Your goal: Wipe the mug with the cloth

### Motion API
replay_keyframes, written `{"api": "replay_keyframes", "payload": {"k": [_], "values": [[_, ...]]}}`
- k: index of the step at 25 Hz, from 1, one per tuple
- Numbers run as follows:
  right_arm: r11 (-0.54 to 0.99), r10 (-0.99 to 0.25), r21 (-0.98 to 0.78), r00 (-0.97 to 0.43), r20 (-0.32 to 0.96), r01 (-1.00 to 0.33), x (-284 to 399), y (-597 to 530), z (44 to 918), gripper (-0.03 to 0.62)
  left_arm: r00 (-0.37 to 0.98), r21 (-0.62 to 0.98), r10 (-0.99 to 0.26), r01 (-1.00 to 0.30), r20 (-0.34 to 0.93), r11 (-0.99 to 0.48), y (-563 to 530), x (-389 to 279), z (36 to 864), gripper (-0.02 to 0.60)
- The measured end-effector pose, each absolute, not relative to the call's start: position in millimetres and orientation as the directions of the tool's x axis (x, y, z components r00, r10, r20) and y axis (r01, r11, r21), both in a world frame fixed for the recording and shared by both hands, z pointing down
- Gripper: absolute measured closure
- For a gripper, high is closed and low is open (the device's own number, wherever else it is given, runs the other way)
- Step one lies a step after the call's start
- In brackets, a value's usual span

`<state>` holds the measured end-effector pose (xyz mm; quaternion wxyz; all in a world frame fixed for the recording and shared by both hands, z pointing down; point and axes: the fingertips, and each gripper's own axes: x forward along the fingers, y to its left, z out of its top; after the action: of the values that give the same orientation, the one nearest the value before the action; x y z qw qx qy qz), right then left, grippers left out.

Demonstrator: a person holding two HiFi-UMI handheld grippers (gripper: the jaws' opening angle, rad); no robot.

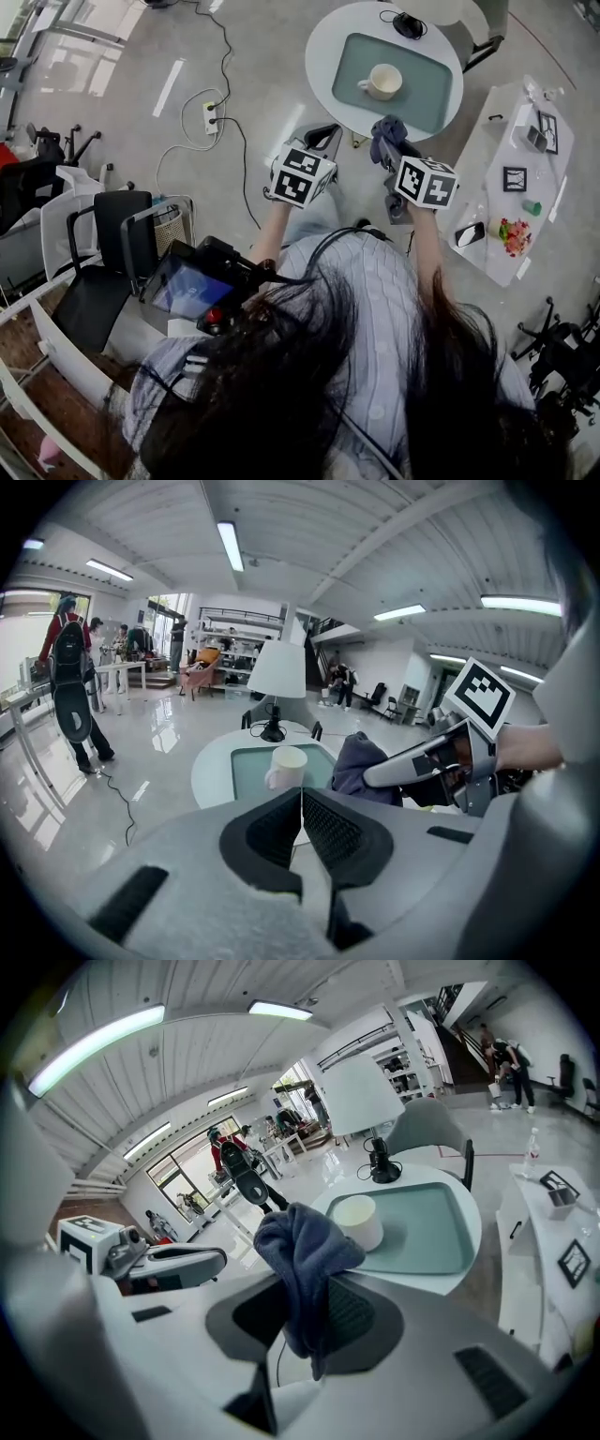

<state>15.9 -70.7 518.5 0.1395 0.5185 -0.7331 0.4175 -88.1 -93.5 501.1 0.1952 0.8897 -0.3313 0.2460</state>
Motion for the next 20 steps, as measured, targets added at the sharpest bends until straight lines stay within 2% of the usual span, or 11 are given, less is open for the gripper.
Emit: {"api": "replay_keyframes", "payload": {"k": [20], "values": [[0.018,-0.641,-0.421,-0.333,0.691,-0.907,7,-122,543,0.496,0.706,0.208,-0.383,-0.597,0.596,-0.775,-162,-103,521,0.563]]}}
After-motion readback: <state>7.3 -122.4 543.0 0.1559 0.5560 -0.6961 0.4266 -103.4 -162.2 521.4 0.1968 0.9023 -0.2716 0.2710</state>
